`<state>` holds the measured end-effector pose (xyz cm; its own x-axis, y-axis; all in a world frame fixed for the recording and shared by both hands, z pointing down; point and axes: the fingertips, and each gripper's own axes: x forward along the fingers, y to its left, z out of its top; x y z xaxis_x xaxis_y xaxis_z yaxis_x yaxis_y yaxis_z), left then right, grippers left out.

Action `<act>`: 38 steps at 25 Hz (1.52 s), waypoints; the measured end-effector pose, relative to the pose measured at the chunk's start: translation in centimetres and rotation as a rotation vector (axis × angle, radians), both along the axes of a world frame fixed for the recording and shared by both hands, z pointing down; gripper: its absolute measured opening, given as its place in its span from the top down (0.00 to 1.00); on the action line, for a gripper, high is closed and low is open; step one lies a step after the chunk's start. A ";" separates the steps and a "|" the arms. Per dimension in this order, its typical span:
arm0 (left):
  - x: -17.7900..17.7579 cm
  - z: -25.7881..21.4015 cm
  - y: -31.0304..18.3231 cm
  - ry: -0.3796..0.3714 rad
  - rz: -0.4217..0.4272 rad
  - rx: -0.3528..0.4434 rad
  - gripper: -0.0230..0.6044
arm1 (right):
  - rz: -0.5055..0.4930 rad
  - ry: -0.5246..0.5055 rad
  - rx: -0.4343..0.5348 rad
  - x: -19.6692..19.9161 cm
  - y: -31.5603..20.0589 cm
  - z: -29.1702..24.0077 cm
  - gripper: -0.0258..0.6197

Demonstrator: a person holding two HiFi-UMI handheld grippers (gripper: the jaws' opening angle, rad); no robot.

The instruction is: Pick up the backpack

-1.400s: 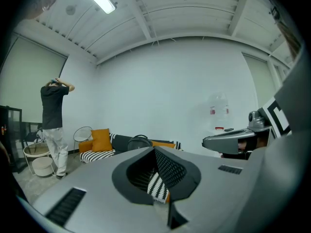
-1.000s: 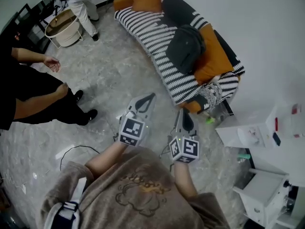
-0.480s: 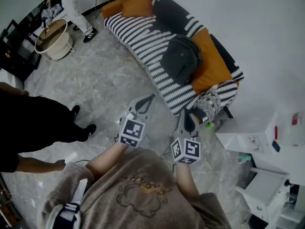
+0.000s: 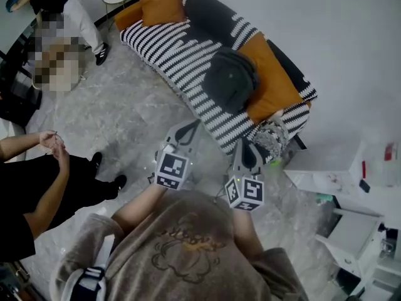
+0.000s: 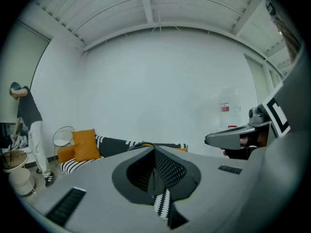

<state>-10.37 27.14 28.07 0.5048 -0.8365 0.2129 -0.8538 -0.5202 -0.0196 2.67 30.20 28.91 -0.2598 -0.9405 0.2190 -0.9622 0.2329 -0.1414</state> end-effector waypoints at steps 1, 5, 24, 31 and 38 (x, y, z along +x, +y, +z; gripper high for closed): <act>0.1 0.1 -0.5 0.001 0.003 -0.004 0.96 | 0.004 0.000 -0.004 0.2 -0.5 0.1 0.95; 0.5 0.3 -2.9 0.006 0.016 -0.013 0.96 | 0.017 -0.001 -0.015 0.5 -2.8 0.3 0.95; 3.9 0.8 -18.2 0.047 0.015 -0.018 0.49 | -0.040 -0.048 -0.003 2.4 -18.2 0.6 0.55; 6.3 2.2 -23.2 0.013 0.005 -0.035 0.49 | -0.059 -0.041 -0.028 5.1 -23.2 1.8 0.55; 7.0 5.3 -27.7 -0.013 0.006 -0.076 0.47 | -0.051 -0.042 -0.069 6.7 -26.8 4.4 0.55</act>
